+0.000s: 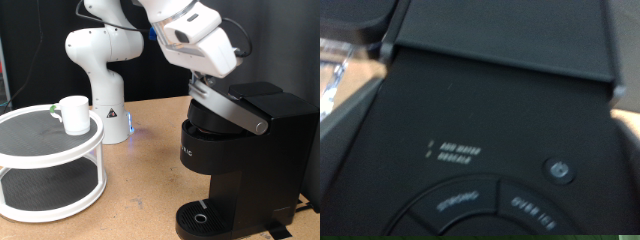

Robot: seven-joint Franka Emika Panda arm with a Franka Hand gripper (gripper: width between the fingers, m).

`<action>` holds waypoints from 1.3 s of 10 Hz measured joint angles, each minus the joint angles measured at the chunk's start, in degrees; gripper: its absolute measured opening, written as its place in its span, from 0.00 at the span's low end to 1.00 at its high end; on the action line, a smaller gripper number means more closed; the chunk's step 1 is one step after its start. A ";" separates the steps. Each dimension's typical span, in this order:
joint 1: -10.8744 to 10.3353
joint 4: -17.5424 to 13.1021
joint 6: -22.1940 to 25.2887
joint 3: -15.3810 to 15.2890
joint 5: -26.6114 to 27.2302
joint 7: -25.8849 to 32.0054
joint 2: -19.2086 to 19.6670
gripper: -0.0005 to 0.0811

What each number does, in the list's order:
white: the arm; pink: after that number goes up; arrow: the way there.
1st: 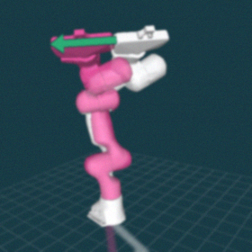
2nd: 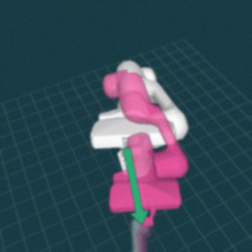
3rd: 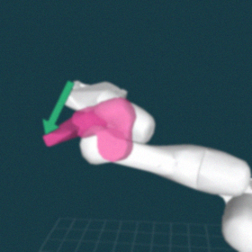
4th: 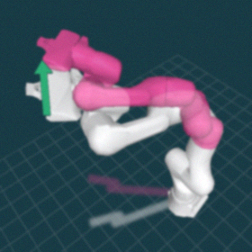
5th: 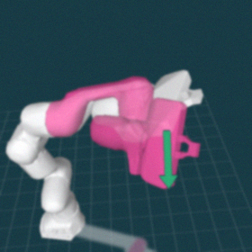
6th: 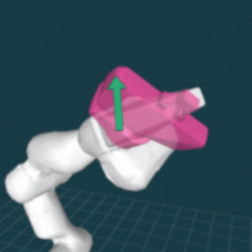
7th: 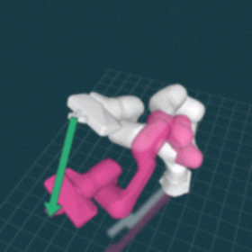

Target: Make a cup of coffee with the keurig machine

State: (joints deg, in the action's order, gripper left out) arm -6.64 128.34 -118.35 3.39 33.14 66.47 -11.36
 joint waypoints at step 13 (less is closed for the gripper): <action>1.65 6.02 -6.15 0.03 -6.81 0.33 0.06 0.01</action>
State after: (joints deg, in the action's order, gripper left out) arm -4.98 134.35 -124.50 3.42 26.33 66.80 -11.30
